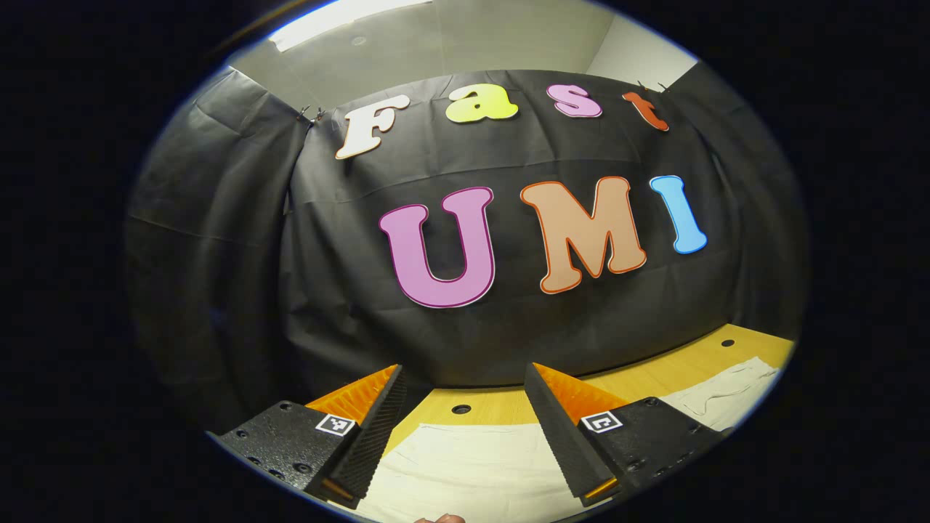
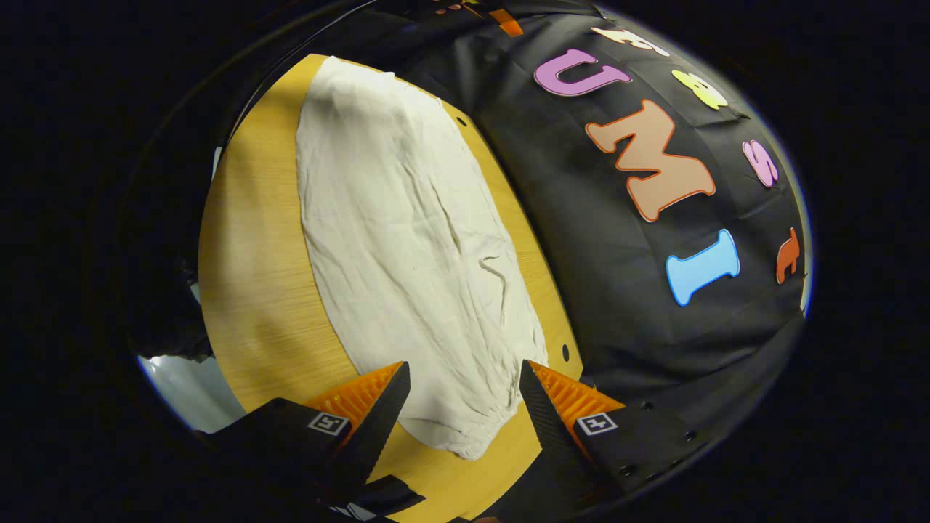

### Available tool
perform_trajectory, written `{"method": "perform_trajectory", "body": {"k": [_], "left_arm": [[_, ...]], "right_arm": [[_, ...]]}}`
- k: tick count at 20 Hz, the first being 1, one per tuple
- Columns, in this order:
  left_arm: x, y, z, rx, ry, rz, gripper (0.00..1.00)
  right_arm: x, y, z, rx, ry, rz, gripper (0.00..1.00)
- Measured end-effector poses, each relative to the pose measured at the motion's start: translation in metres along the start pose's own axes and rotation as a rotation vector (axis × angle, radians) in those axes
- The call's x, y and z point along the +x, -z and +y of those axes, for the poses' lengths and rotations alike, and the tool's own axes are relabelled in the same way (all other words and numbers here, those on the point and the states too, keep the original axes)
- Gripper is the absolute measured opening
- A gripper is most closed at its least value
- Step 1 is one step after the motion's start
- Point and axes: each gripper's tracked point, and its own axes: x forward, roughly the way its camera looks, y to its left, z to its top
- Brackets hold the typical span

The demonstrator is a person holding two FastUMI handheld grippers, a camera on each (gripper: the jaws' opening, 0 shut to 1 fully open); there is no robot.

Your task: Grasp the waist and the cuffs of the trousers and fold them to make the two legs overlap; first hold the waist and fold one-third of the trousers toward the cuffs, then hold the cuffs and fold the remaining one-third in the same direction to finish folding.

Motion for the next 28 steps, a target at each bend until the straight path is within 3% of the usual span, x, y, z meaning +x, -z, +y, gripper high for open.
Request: {"method": "perform_trajectory", "body": {"k": [4,10,21,24,26,28], "left_arm": [[-0.002,0.007,0.006,-0.002,-0.013,0.016,0.96],[-0.006,0.011,0.014,0.016,-0.030,0.025,0.96],[-0.013,0.016,0.027,0.035,-0.053,0.037,0.96],[-0.015,0.019,0.027,0.038,-0.051,0.042,0.96],[-0.016,0.022,0.028,0.043,-0.049,0.047,0.96],[-0.017,0.023,0.030,0.056,-0.050,0.050,0.96]], "right_arm": [[0.001,0.015,0.027,-0.044,-0.079,0.045,0.98],[0.008,0.043,0.040,-0.104,-0.131,0.122,0.98],[0.041,0.047,0.026,-0.125,-0.119,0.154,0.89],[0.054,0.050,0.021,-0.104,-0.113,0.170,0.82],[0.058,0.052,0.028,-0.071,-0.130,0.191,0.70],[0.059,0.054,0.035,-0.071,-0.136,0.204,0.42]]}}
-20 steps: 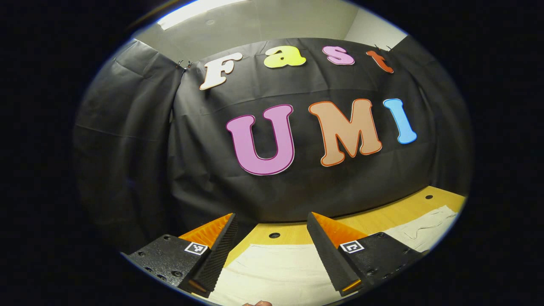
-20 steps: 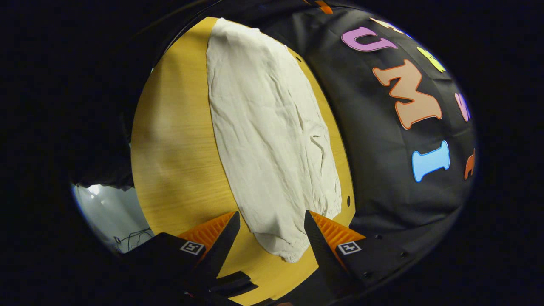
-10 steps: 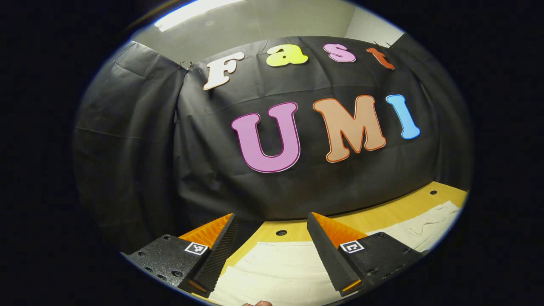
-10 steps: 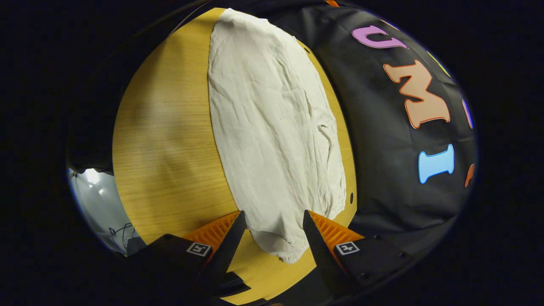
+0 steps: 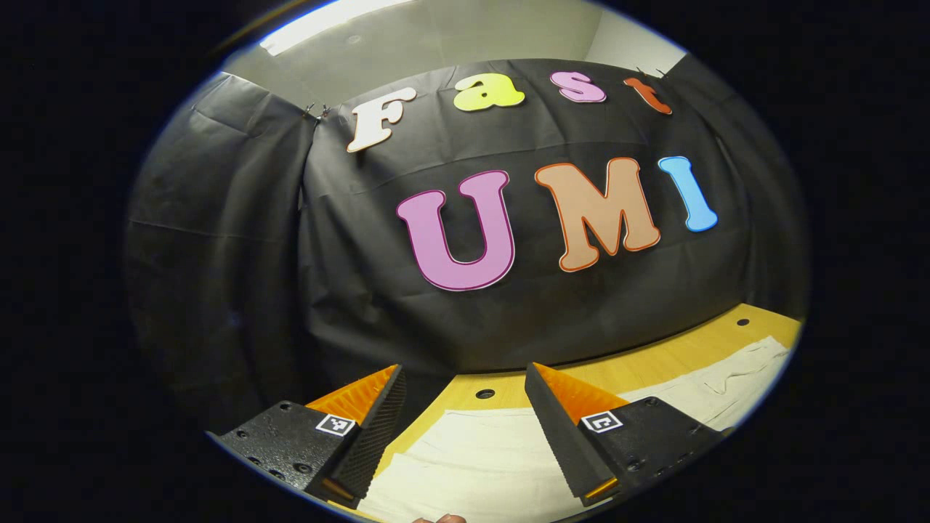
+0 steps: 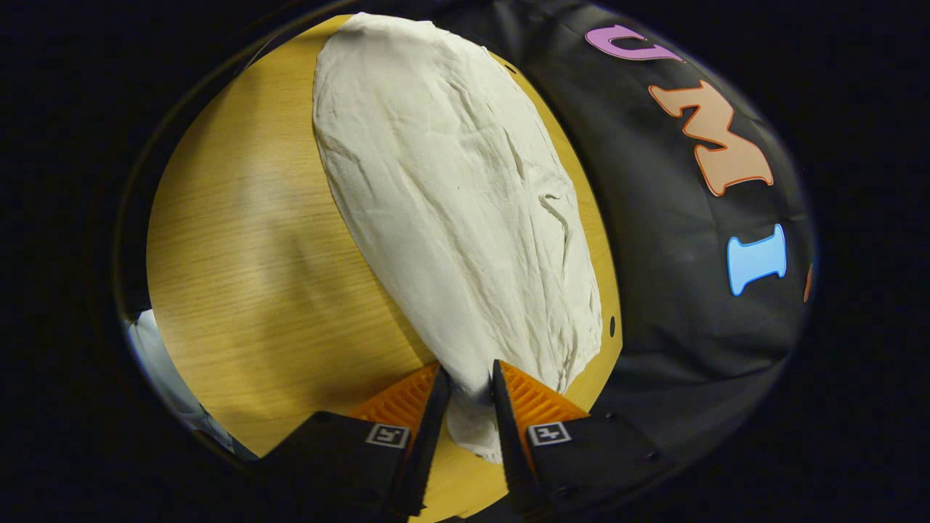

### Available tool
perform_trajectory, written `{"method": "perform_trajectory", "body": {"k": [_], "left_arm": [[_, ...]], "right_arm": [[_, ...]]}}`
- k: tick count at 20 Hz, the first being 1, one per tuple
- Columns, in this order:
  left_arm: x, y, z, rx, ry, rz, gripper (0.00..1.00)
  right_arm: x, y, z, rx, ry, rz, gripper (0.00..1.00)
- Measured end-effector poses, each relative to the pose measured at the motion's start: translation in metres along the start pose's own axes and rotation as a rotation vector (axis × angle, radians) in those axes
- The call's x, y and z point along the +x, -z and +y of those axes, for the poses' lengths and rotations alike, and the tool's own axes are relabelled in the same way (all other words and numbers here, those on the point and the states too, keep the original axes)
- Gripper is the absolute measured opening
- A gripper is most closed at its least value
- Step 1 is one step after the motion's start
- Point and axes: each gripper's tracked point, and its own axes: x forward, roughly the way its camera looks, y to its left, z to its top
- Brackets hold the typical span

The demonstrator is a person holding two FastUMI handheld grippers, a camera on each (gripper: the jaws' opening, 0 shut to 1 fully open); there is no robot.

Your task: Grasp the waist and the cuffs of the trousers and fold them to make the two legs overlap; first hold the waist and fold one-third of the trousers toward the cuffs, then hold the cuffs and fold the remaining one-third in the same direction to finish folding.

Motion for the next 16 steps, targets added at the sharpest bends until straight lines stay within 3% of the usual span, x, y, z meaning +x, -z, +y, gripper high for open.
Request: {"method": "perform_trajectory", "body": {"k": [2,4,7,16], "left_arm": [[-0.001,0.003,0.004,0.015,-0.003,0.003,0.96],[-0.004,0.007,0.010,0.029,-0.009,0.007,1.00],[-0.007,0.022,0.020,0.065,-0.022,0.034,0.96],[-0.029,0.079,0.051,0.329,0.037,0.129,0.96]], "right_arm": [[0.001,-0.001,0.003,-0.023,0.013,0.002,0.17],[0.002,0.000,0.001,0.002,0.022,0.012,0.13],[0.003,0.002,0.000,0.088,-0.005,0.035,0.13],[0.002,0.001,0.001,0.031,0.026,0.036,0.13]]}}
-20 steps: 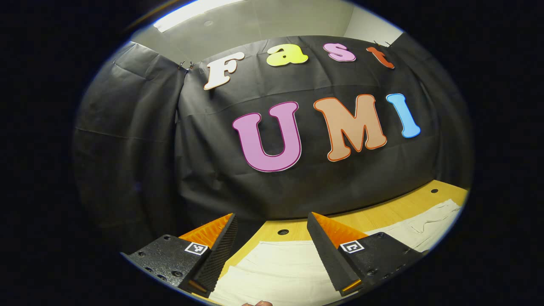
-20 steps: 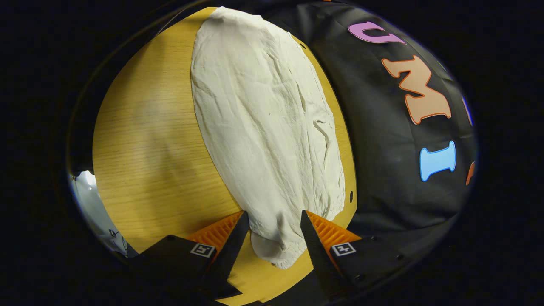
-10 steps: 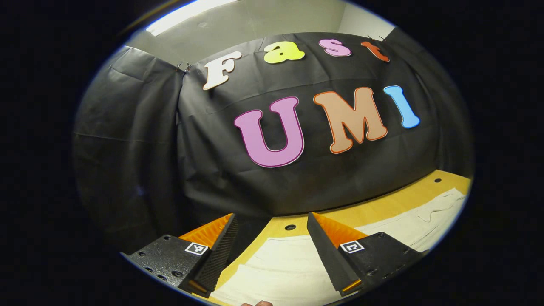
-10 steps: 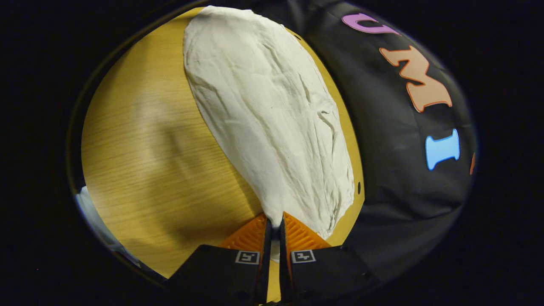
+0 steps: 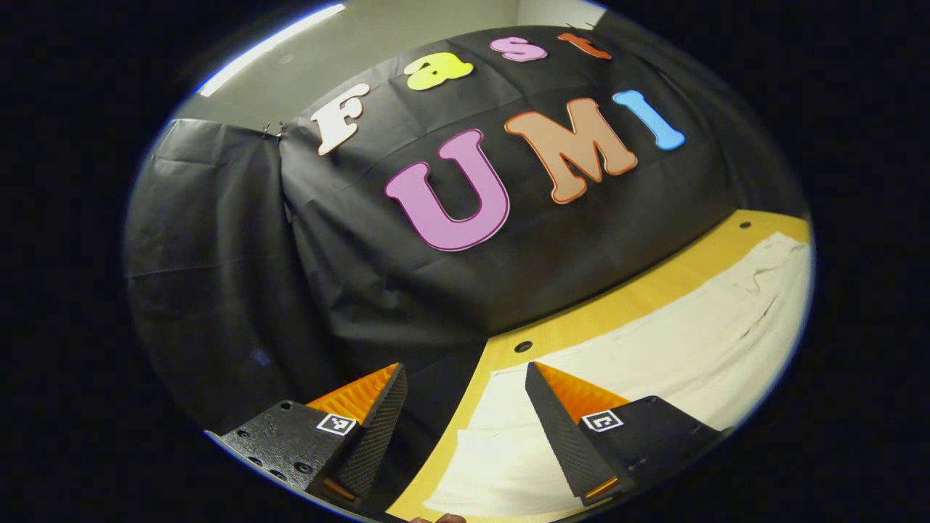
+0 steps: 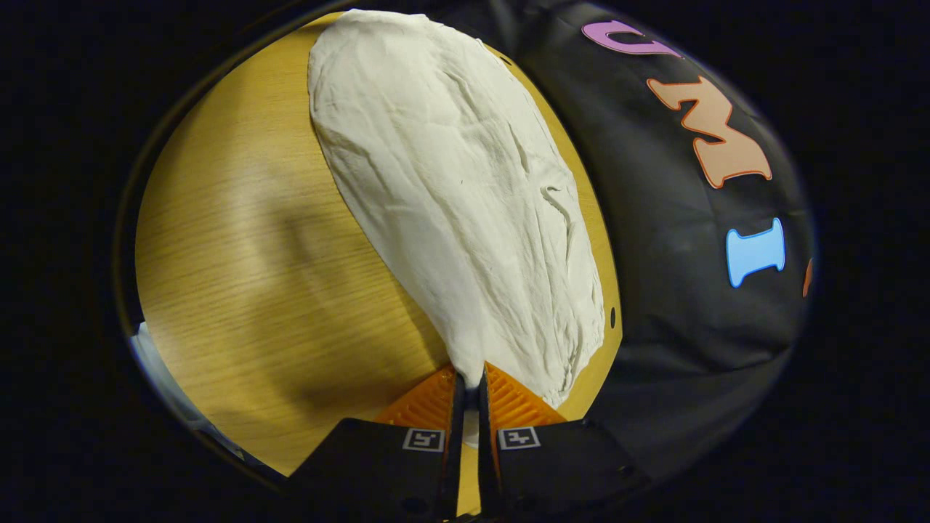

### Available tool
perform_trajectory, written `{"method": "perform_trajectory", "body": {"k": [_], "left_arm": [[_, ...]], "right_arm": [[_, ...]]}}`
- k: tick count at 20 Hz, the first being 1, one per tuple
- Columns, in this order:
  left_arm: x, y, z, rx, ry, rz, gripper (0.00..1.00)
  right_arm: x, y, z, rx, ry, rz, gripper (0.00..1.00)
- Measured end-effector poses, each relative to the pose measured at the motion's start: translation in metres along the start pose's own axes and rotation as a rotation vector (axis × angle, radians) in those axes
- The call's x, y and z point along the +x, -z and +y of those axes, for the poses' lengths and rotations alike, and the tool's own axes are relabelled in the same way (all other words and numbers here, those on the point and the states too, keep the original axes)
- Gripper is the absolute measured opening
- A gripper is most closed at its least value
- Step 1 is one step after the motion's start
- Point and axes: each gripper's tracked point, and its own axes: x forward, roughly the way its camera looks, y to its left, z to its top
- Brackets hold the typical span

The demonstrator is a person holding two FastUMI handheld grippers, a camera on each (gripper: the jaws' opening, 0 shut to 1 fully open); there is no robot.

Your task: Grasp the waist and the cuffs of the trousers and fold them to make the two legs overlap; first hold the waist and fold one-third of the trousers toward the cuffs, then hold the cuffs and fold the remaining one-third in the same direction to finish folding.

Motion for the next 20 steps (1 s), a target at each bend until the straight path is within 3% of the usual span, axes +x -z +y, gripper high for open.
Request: {"method": "perform_trajectory", "body": {"k": [8,13,20], "left_arm": [[-0.012,0.069,-0.016,0.170,0.091,0.106,0.96],[-0.021,0.118,-0.031,0.344,0.200,0.163,0.96],[-0.046,0.182,-0.044,0.499,0.373,0.295,0.97]], "right_arm": [[0.000,0.000,-0.001,0.015,0.018,-0.003,0.13],[0.000,0.000,-0.001,0.004,0.033,-0.012,0.12],[0.000,0.000,-0.001,0.008,0.049,-0.017,0.12]]}}
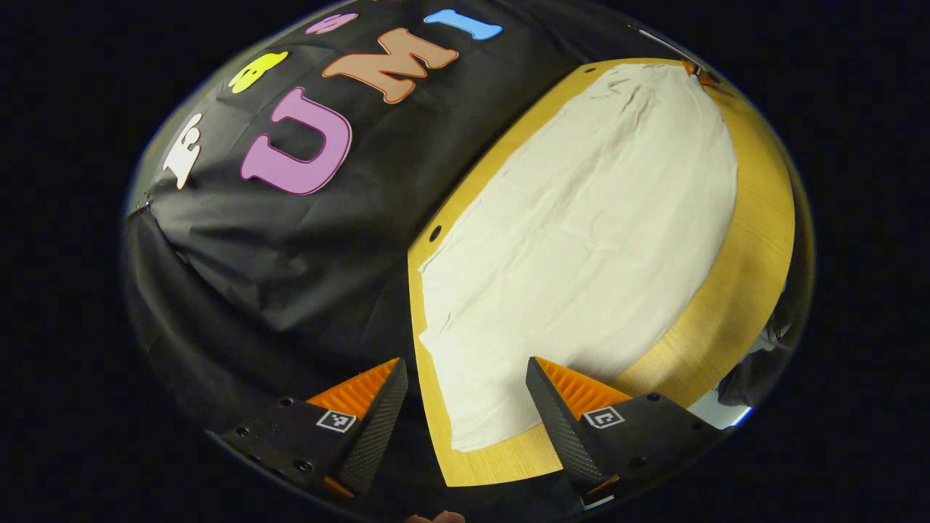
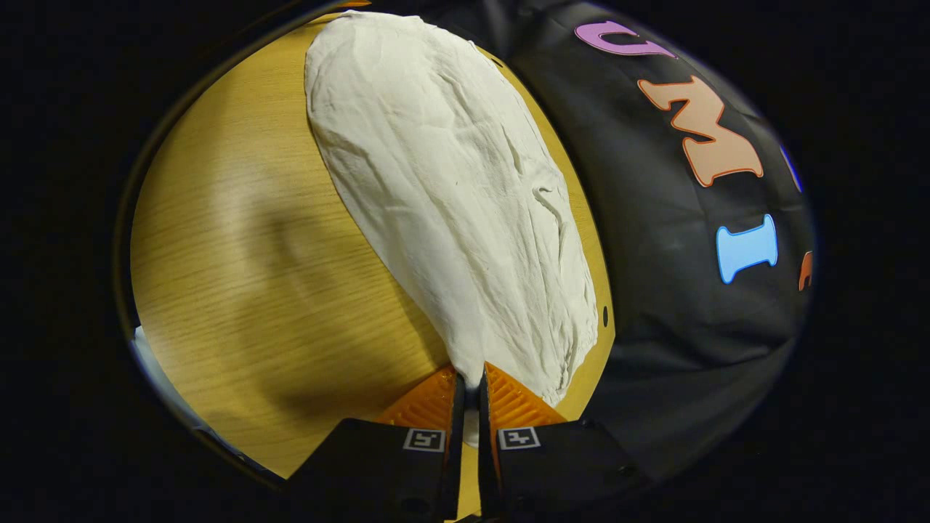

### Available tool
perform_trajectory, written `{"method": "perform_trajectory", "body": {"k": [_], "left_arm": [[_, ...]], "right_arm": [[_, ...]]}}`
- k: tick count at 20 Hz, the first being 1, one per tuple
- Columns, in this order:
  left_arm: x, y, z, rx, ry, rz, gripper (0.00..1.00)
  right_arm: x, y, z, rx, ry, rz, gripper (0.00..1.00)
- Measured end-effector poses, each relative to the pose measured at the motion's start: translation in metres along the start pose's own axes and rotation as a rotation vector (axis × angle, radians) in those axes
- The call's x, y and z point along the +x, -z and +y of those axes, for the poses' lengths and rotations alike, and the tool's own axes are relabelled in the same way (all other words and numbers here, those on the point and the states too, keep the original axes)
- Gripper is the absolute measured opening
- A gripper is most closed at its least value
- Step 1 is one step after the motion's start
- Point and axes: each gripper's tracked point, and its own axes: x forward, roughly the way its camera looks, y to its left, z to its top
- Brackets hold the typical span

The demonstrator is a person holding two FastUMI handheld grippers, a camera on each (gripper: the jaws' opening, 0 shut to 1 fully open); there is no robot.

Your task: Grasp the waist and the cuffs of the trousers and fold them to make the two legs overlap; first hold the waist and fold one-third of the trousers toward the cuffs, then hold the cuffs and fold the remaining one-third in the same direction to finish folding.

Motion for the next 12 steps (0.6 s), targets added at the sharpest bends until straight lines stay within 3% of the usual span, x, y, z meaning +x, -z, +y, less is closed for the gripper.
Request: {"method": "perform_trajectory", "body": {"k": [6,12], "left_arm": [[-0.002,0.027,-0.033,0.087,0.155,0.067,1.00],[0.005,0.037,-0.048,0.209,0.250,0.092,0.98]], "right_arm": [[-0.001,-0.001,0.000,0.001,0.013,0.002,0.12],[0.000,0.000,0.000,-0.003,0.021,0.003,0.12]]}}
